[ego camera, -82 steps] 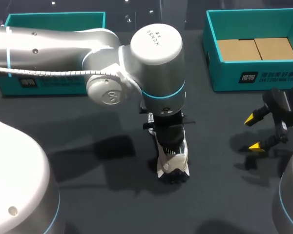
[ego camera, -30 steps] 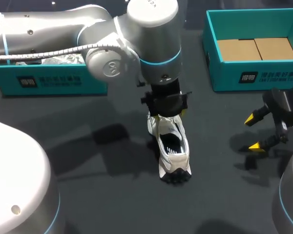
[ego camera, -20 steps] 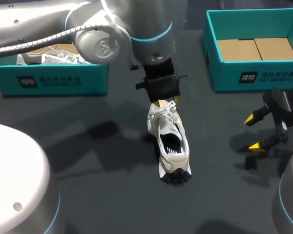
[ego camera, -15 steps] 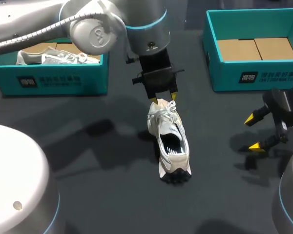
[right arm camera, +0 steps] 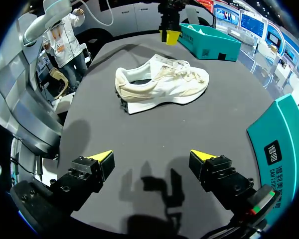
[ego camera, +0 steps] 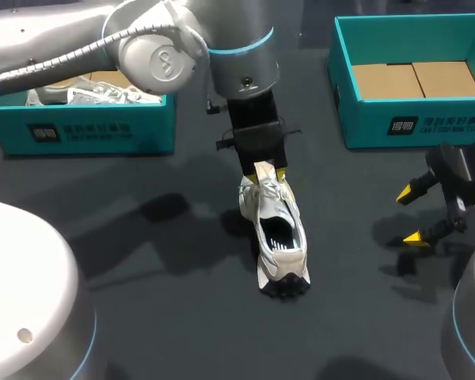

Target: Take the shoe out of the shoebox, open the shoe tongue, remove and reinsert the insole, then place the shoe into the shoebox

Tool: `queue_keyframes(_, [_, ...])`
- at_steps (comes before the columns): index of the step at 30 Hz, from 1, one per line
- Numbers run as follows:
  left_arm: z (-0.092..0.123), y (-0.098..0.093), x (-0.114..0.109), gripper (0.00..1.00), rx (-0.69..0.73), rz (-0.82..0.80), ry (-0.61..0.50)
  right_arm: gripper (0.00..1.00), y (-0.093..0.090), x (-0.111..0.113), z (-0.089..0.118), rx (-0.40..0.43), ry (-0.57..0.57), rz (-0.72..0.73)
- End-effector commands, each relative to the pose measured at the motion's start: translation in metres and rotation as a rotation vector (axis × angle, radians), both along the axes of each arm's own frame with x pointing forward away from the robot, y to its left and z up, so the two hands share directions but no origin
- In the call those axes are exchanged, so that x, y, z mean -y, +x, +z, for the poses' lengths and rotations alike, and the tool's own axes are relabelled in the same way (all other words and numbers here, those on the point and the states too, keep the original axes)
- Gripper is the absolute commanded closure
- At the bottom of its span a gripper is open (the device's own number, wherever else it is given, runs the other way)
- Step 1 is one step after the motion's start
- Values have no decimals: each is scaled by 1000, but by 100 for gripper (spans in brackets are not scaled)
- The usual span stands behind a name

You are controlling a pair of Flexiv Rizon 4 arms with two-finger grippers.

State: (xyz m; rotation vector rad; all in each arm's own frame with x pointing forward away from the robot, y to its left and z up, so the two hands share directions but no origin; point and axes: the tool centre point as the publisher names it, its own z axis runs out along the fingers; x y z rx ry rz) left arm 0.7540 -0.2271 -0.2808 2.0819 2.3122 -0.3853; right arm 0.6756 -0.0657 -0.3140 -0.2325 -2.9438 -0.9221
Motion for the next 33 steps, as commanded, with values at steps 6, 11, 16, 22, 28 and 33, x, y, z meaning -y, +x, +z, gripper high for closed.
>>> queue_keyframes(6, [-36, -18, 10, 64, -39, -30, 13, 0, -1, 0, 0, 1, -1, 0])
queue_keyframes(11, [-60, -24, 14, 65, -61, -44, -6, 0, -1, 0, 0, 1, -1, 0])
queue_keyframes(16, [-66, -32, 14, 67, -79, -58, -6, 0, -1, 0, 0, 1, -1, 0])
queue_keyframes(22, [-36, -33, 12, 67, -32, -67, -47, 0, -1, 0, 0, 1, -1, 0])
queue_keyframes(28, [-51, -37, 20, 64, -39, -67, -43, 0, -1, 0, 0, 1, -1, 0])
queue_keyframes(33, [-78, -39, 24, 64, -57, -66, -28, 0, -1, 0, 0, 1, -1, 0])
